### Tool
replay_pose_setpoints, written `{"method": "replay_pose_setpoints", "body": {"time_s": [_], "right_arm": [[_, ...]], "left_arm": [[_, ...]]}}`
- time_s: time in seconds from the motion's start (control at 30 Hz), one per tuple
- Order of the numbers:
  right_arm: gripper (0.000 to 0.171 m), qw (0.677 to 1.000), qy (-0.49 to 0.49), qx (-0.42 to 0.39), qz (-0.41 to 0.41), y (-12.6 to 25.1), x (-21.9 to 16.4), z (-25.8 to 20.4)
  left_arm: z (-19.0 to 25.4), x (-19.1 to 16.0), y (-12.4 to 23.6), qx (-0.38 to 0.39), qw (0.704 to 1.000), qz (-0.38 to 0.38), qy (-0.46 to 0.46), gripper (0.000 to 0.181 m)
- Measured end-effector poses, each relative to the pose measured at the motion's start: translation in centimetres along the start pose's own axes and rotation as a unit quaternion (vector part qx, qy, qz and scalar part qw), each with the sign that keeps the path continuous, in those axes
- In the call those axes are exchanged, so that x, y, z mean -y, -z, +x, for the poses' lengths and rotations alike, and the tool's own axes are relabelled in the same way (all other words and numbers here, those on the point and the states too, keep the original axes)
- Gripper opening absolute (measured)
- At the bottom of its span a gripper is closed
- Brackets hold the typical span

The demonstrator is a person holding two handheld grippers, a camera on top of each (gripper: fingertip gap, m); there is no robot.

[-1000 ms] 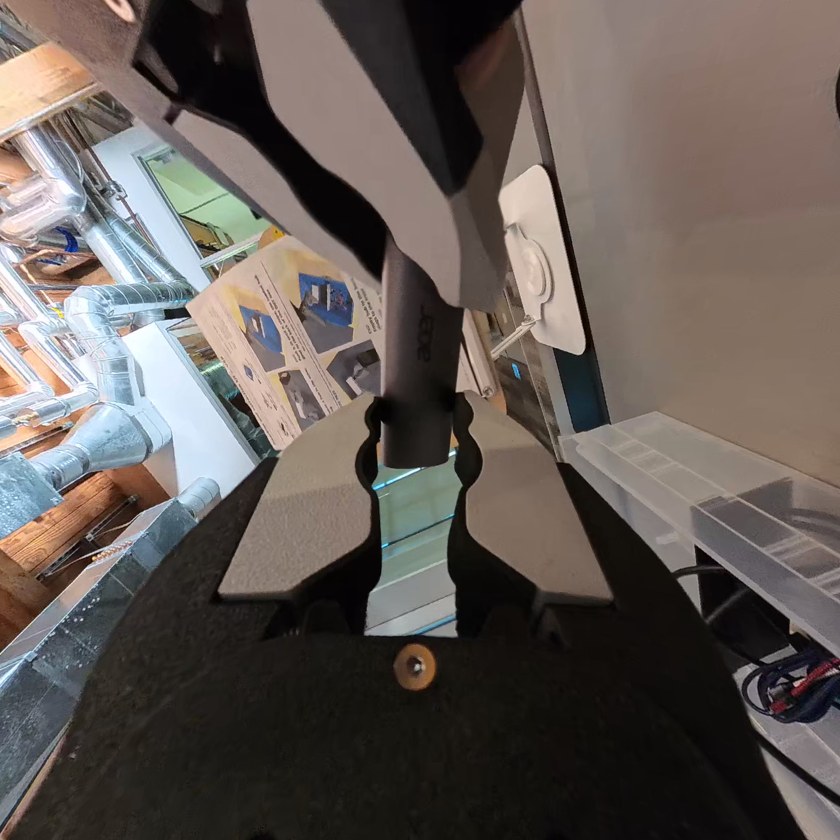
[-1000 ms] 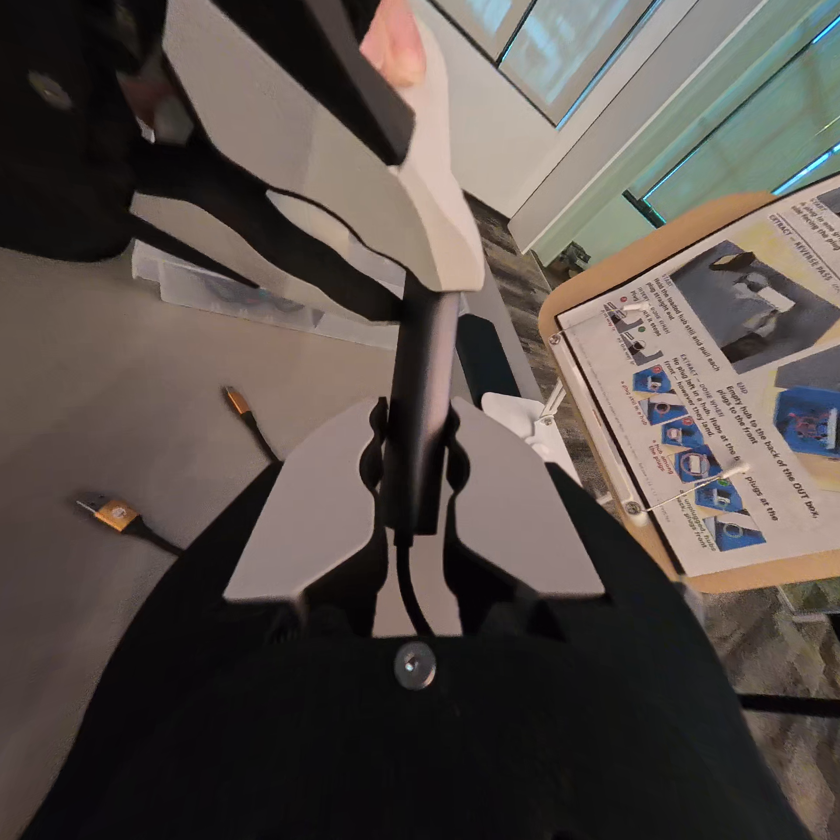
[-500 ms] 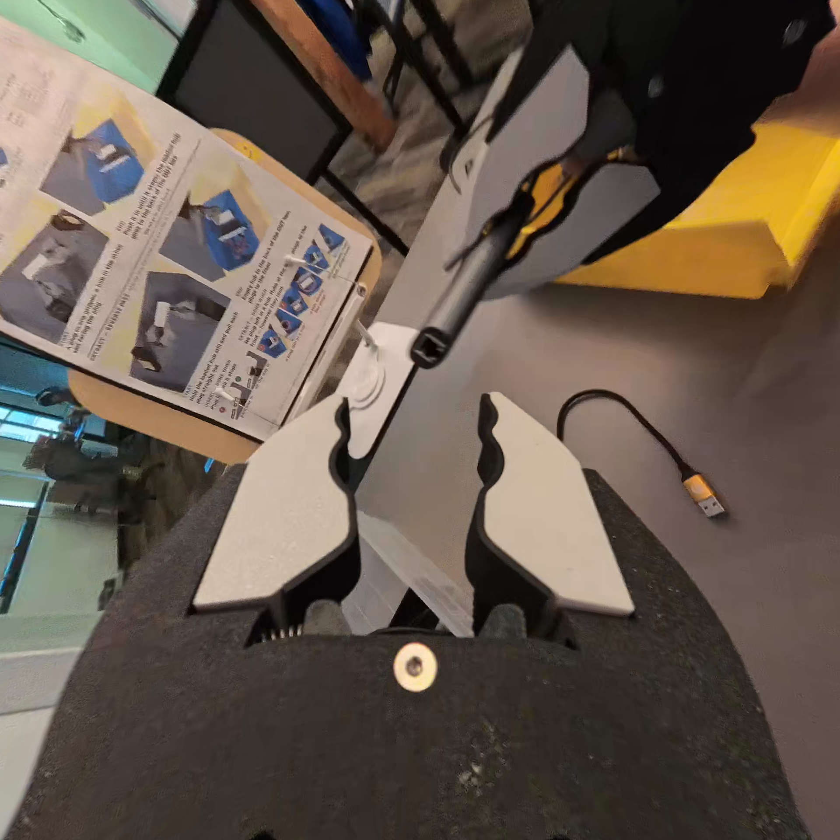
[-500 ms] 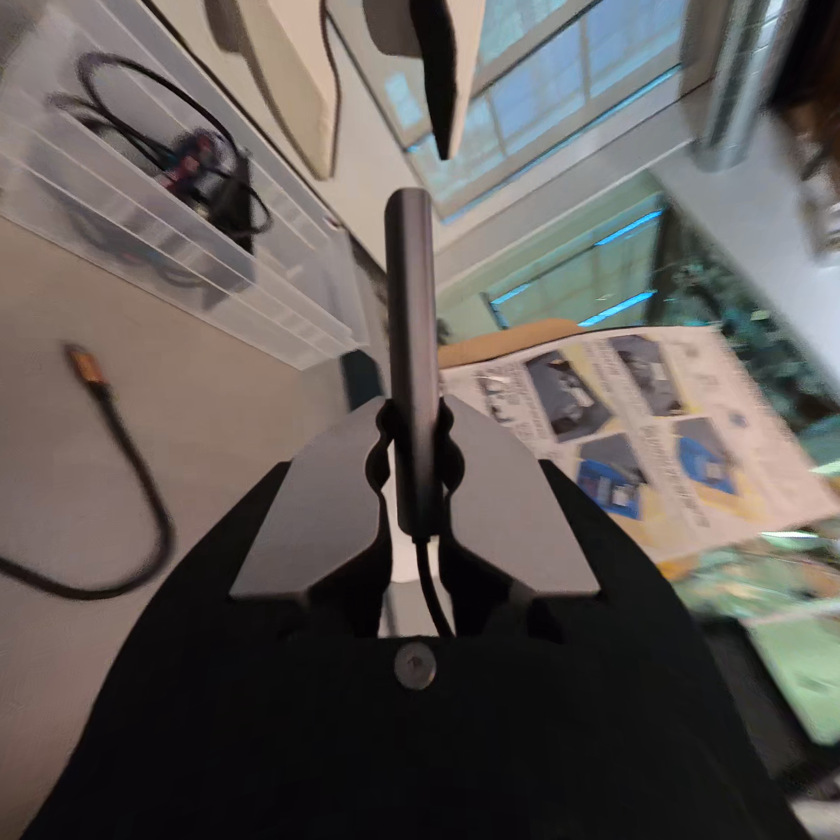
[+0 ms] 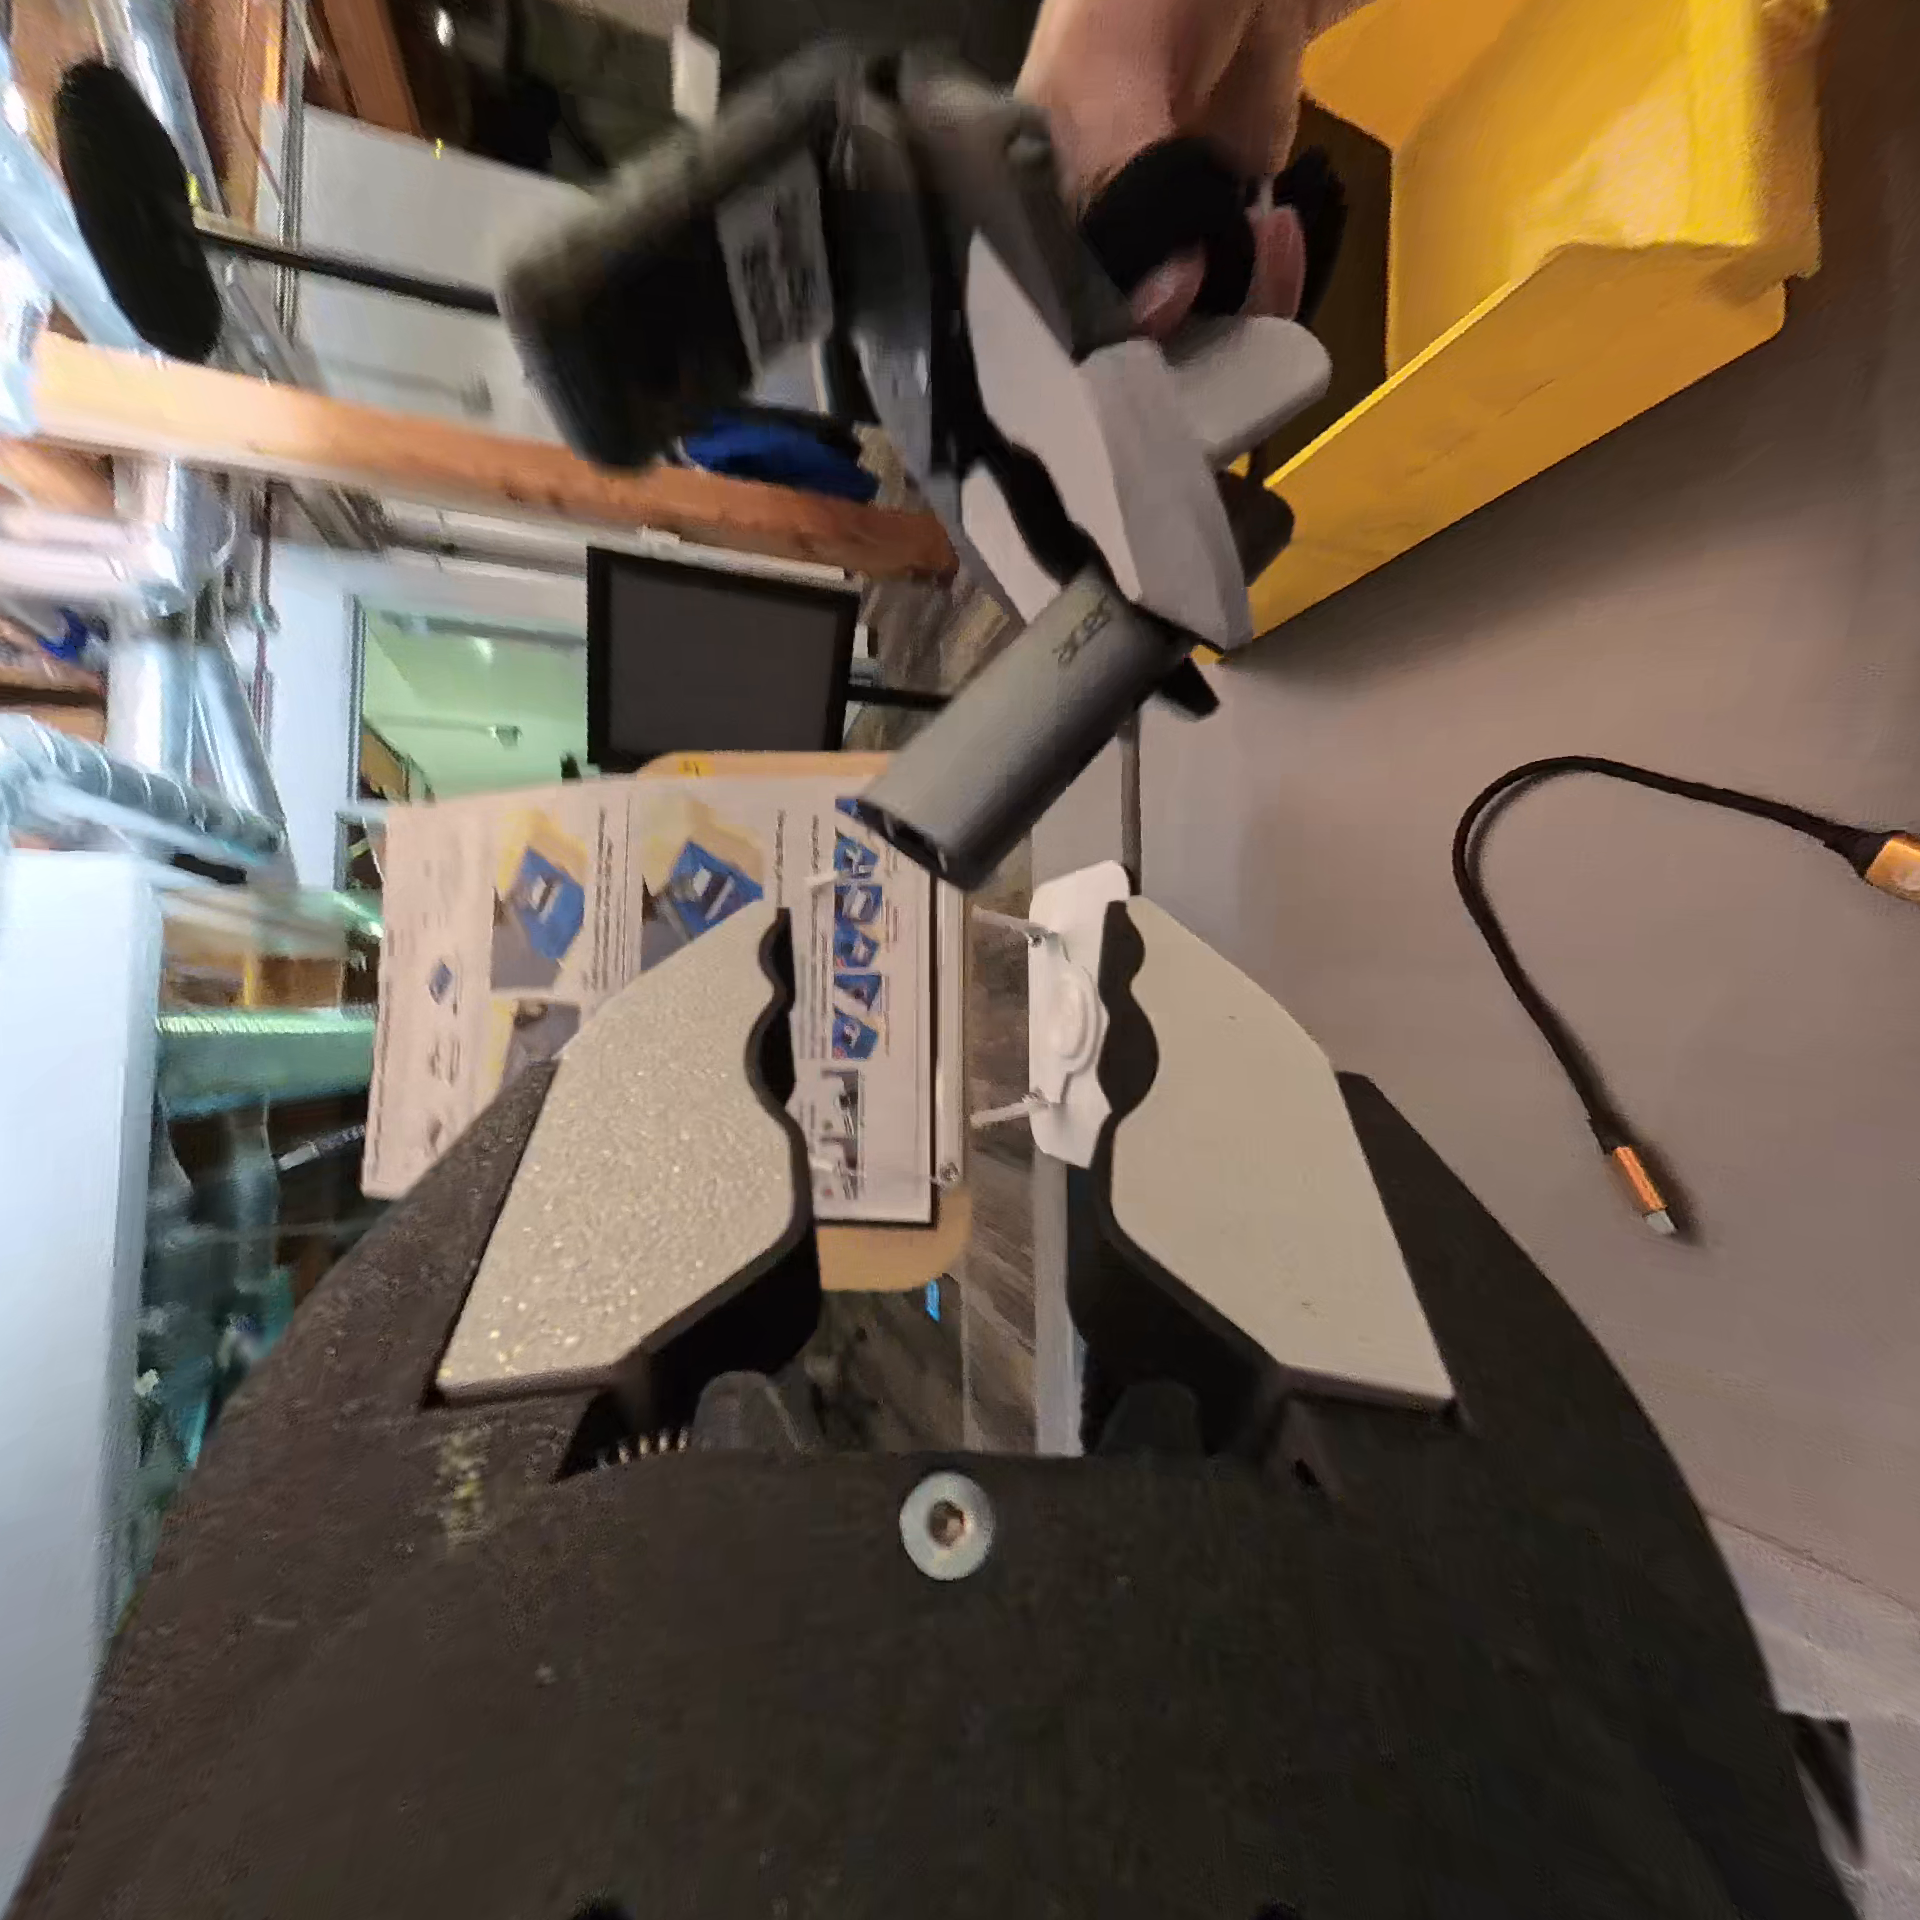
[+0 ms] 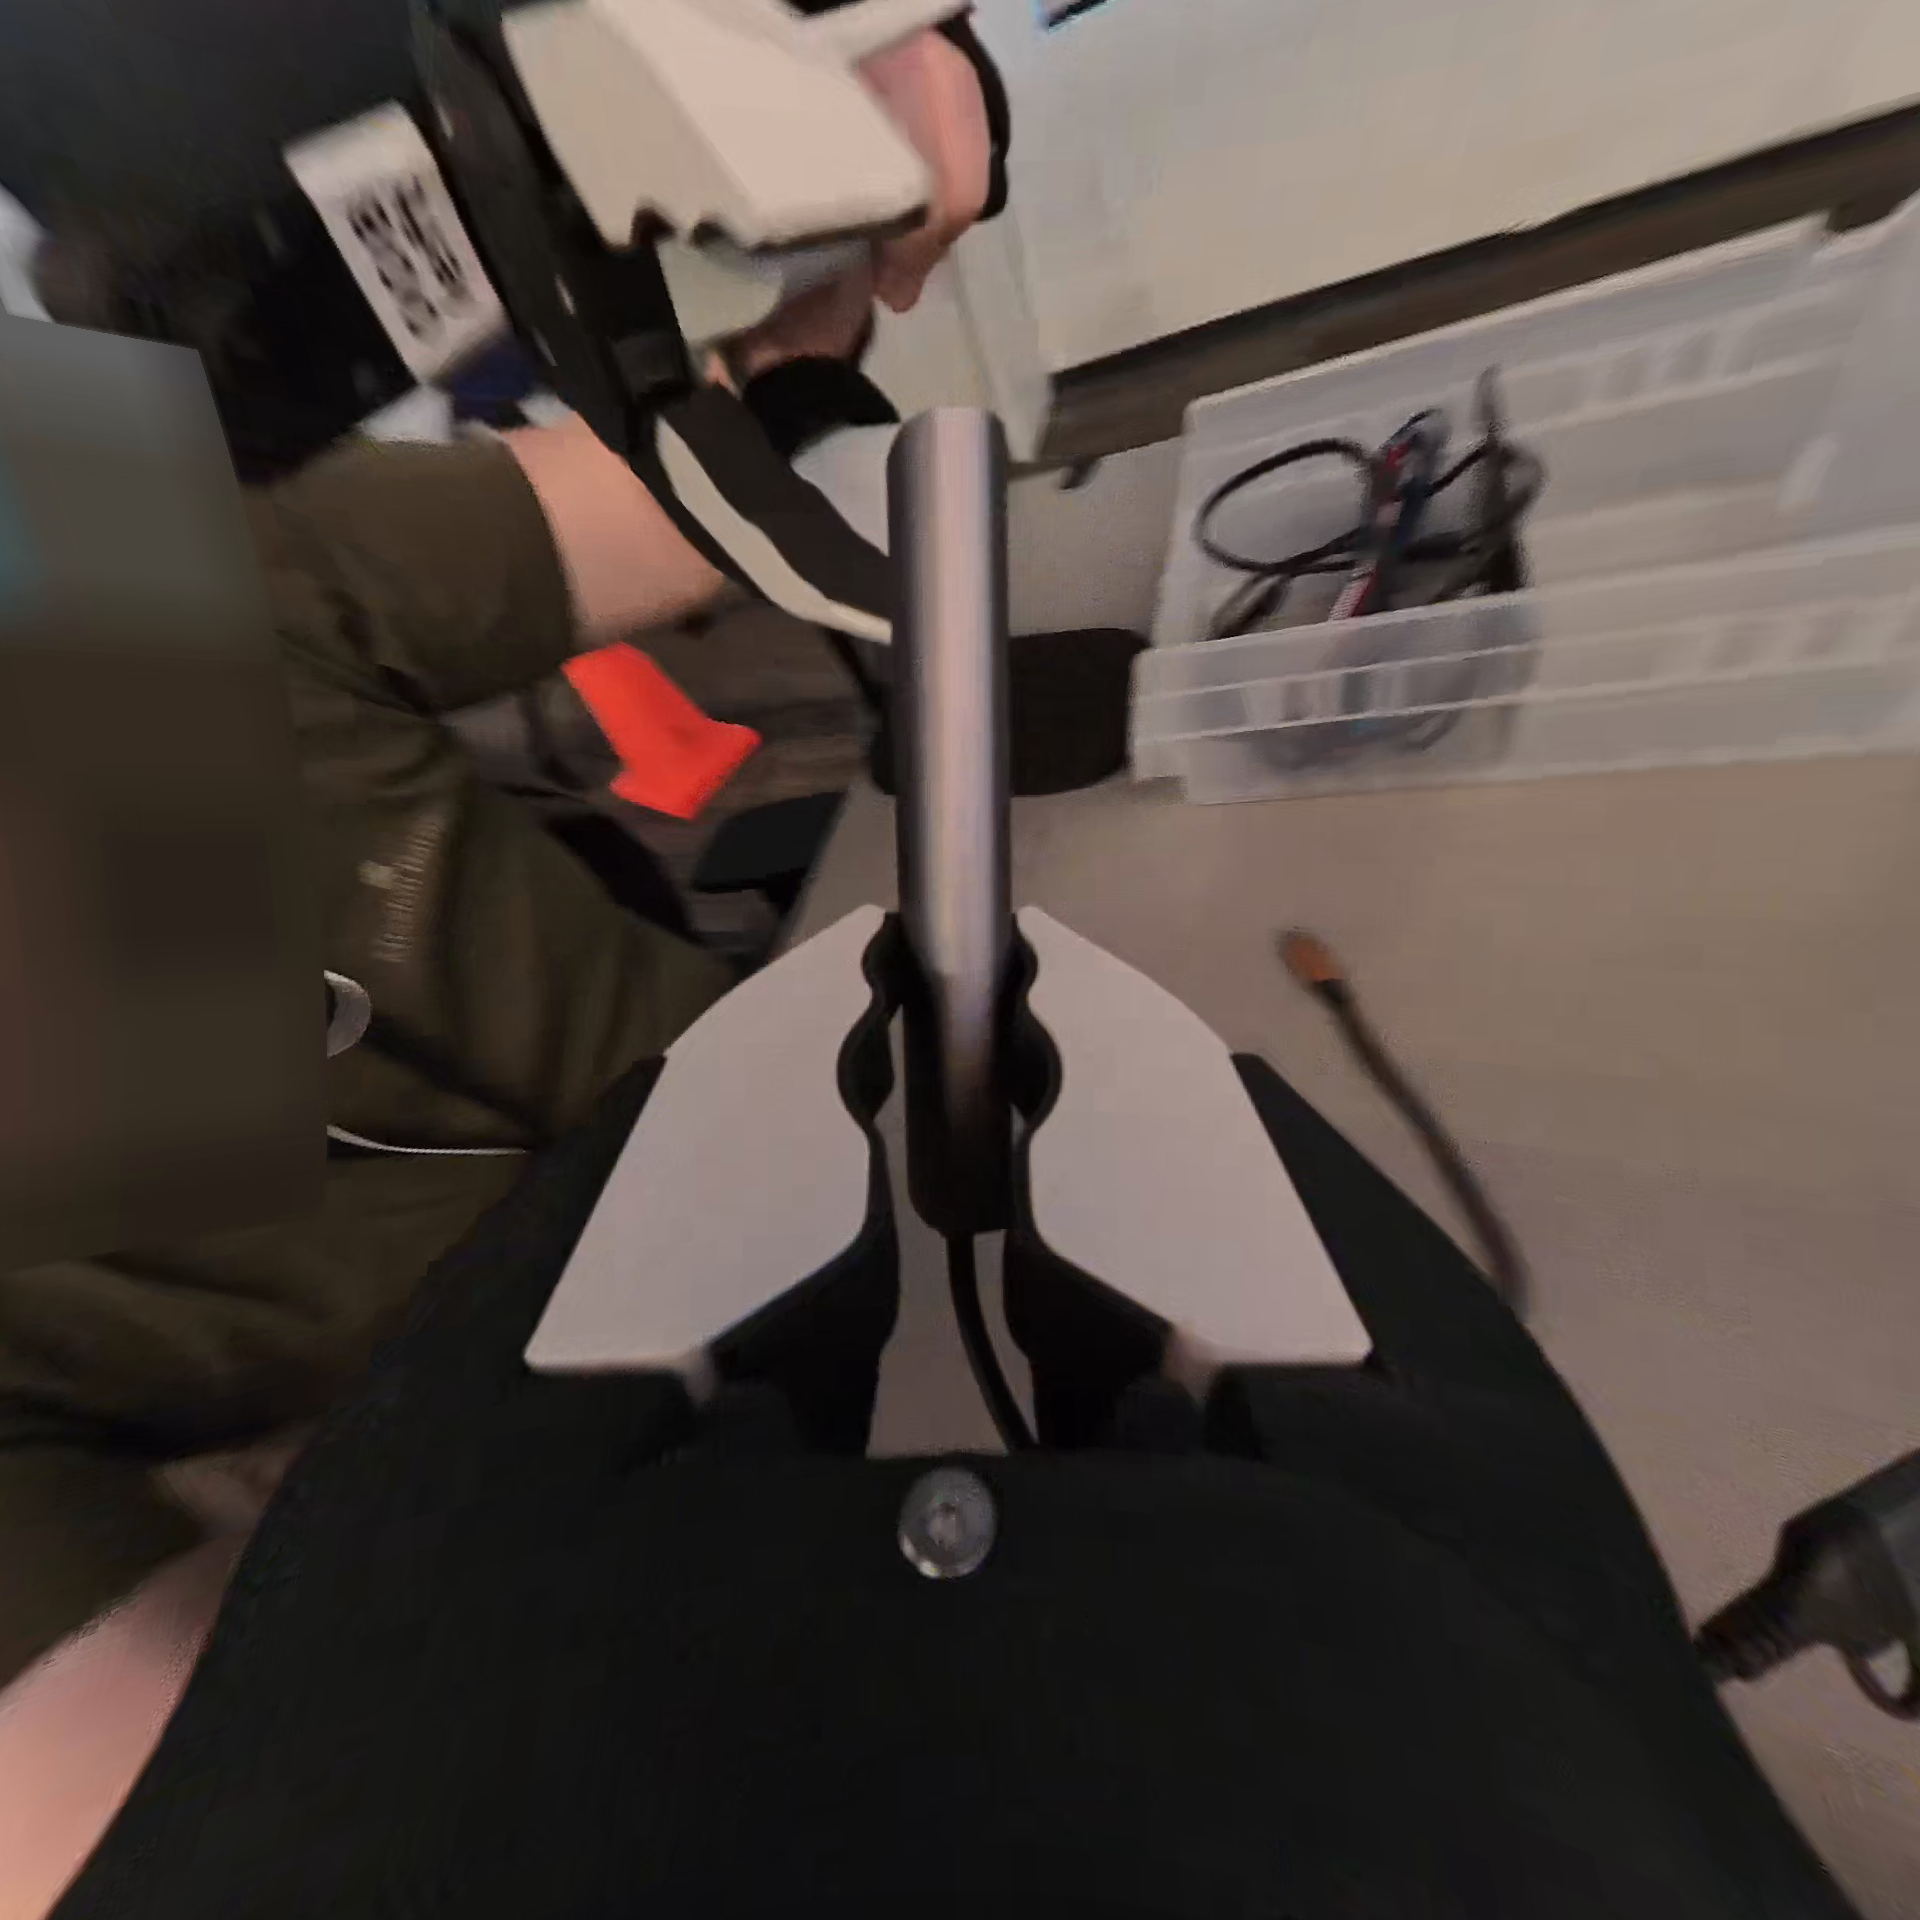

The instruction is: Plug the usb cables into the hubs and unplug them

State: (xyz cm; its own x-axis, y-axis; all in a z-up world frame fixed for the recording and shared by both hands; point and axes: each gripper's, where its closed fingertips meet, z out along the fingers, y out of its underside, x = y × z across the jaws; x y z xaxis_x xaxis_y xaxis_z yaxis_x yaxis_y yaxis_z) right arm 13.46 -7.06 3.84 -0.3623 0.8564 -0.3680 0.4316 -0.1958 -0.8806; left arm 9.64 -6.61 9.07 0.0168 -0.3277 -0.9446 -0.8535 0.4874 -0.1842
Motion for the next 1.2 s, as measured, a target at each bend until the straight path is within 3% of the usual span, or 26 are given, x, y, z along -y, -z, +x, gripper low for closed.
{"method": "replay_pose_setpoints", "body": {"time_s": [0.1,0.17,0.37,0.43,0.5,0.57,0.83,1.03,1.2], "right_arm": [[0.018,0.982,-0.106,0.152,0.041,-0.1,0.9,-2.5],[0.018,0.968,-0.127,0.216,0.025,-0.2,0.1,-3.5],[0.017,0.945,-0.144,0.294,0.001,-1.2,-0.8,-4.6],[0.017,0.944,-0.123,0.306,-0.024,-1.5,-1.5,-5.6],[0.017,0.942,-0.114,0.314,-0.041,-1.9,-1.9,-6.2],[0.017,0.937,-0.102,0.329,-0.062,-2.1,-2.5,-6.9],[0.023,0.933,-0.141,0.331,0.011,-1.5,-0.2,-5.5],[0.028,0.954,-0.158,0.248,0.058,-1.5,1.0,-2.5],[0.041,0.981,-0.098,0.160,0.054,-1.6,0.9,-1.1]], "left_arm": [[0.9,1.2,-0.5,-0.035,0.998,0.025,-0.050,0.053],[0.7,1.4,-0.9,-0.029,0.996,0.028,-0.079,0.052],[1.4,2.0,-1.6,-0.047,0.982,0.038,-0.179,0.050],[1.9,2.3,-1.6,-0.054,0.974,0.039,-0.218,0.044],[2.5,3.4,-1.2,-0.055,0.964,0.063,-0.253,0.024],[2.9,4.3,-0.8,-0.057,0.956,0.079,-0.276,0.022],[2.6,2.3,-0.5,-0.087,0.975,0.008,-0.205,0.017],[3.2,-0.4,-0.4,-0.157,0.984,-0.043,-0.078,0.017],[4.0,-1.8,-0.7,-0.205,0.975,-0.081,0.021,0.017]]}}
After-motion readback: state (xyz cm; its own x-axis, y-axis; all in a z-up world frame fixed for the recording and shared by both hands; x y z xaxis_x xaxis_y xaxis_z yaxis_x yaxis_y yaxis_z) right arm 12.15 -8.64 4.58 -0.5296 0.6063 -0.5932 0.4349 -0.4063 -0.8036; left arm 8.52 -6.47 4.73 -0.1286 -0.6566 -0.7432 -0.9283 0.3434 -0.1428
